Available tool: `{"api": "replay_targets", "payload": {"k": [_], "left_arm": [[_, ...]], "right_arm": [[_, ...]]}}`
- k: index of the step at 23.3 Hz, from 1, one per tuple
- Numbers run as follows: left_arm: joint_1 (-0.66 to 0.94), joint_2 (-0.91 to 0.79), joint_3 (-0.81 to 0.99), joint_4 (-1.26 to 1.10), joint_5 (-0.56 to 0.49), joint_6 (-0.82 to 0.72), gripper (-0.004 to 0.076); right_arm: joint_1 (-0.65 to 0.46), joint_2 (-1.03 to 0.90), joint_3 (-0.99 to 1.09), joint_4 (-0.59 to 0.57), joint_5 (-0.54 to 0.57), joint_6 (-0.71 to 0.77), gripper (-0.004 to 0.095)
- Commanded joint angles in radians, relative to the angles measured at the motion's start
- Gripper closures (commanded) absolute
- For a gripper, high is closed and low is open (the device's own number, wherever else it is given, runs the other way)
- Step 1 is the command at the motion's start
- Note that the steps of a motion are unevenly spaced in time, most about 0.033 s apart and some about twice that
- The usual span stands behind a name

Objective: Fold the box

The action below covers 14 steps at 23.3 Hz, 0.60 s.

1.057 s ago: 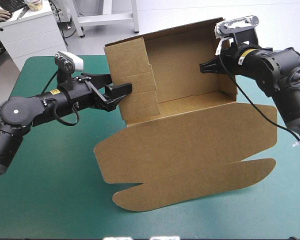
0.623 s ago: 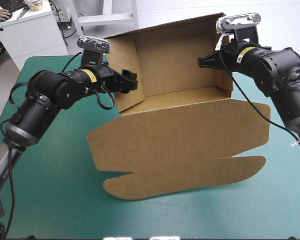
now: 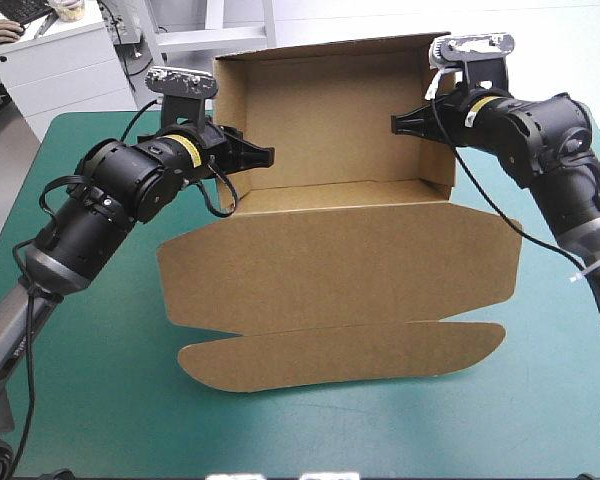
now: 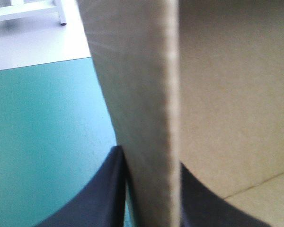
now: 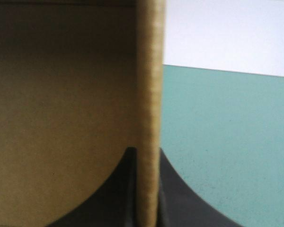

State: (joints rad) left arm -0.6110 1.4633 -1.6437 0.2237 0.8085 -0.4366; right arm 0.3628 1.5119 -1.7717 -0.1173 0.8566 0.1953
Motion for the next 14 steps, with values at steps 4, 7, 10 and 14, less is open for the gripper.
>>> {"api": "replay_targets", "payload": {"k": [4,7,10,14], "left_arm": [[-0.018,0.016,-0.034,0.006,0.053,0.059,0.0728],[-0.018,0.084,-0.034,0.028,0.113,0.09,0.0728],[-0.018,0.147,-0.034,0.008,0.137,0.12,0.0728],[-0.018,0.206,-0.034,-0.032,0.163,0.163,0.0728]], "right_arm": [[0.004,0.014,-0.025,0.021,0.057,-0.012,0.0909],[0.004,0.056,-0.025,0.038,0.124,-0.029,0.0928],[0.004,0.105,-0.025,0.072,0.182,-0.065,0.0928],[0.004,0.172,-0.025,0.081,0.242,-0.068,0.0928]]}}
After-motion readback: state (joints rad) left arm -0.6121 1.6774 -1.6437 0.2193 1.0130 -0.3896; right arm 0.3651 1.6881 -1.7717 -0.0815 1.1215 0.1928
